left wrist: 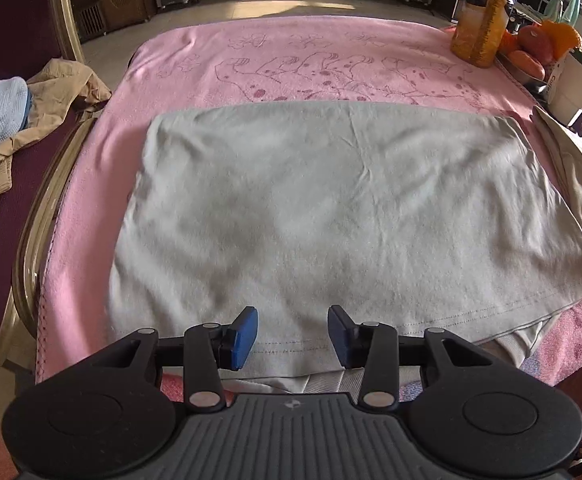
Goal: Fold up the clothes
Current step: 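Pinch the folded sweatshirt edge with the right gripper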
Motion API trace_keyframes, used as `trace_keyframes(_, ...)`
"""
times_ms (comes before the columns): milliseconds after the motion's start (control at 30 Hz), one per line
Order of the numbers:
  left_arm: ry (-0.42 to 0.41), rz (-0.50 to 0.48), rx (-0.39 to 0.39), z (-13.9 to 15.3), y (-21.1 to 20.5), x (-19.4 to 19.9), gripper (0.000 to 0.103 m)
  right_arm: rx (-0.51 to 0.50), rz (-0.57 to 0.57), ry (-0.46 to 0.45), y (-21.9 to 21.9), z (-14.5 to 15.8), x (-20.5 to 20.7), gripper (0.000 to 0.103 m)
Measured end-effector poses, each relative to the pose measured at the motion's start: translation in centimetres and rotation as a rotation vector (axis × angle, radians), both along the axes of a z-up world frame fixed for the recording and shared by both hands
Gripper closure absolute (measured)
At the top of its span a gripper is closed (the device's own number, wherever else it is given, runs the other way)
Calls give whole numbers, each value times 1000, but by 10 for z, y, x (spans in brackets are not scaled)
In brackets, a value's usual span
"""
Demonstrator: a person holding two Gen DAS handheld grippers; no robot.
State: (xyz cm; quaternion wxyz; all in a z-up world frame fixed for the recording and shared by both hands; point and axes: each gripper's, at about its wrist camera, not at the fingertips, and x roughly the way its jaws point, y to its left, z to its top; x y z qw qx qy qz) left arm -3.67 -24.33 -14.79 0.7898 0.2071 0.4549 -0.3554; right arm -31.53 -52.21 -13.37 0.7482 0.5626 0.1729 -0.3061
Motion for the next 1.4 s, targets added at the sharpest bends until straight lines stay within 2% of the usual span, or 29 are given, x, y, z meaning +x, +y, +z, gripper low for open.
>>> trace_keyframes(67,-22,-27,-27,-2,-1,-2,63,6,7,69,6,-17,2,30)
trace_keyframes(100,-27,-32,-36,-4,-2,-1,63,11,12,97,8,-25,3,42)
trace_keyframes(167,-37,-38,-43,-8,-3,1,62,33,33,121,10,-37,5,58)
trace_keyframes(200,-40,-29,-31,-11,-4,3,63,35,45,140,11,-43,7,61)
trace_keyframes(333,-41,0,-14,-17,-1,9,63,4,59,241,14,-51,10,62)
trace_keyframes(467,-37,23,-13,-19,1,13,63,-26,81,276,18,-52,11,62)
trace_keyframes(633,-38,30,-6,-21,0,13,63,-57,145,243,19,-53,23,62)
trace_keyframes(833,-37,39,-11,-21,3,16,63,-127,140,248,16,-51,31,60)
trace_keyframes(967,-43,66,-27,-17,9,21,62,-43,58,138,6,-61,17,60)
trace_keyframes(1033,-42,91,-29,-16,14,26,62,4,16,91,4,-67,9,64)
trace_keyframes(1100,-54,125,-3,-18,18,32,63,8,-1,116,4,-71,8,88)
trace_keyframes(1133,-60,143,11,-18,20,35,63,4,-6,129,4,-72,8,91)
trace_keyframes(1200,-75,175,67,-23,23,39,63,-9,-8,137,5,-71,9,93)
trace_keyframes(1300,-56,160,92,-22,24,41,62,-65,0,166,12,-61,16,95)
trace_keyframes(1400,-38,146,117,-22,25,43,62,-141,20,199,20,-38,28,96)
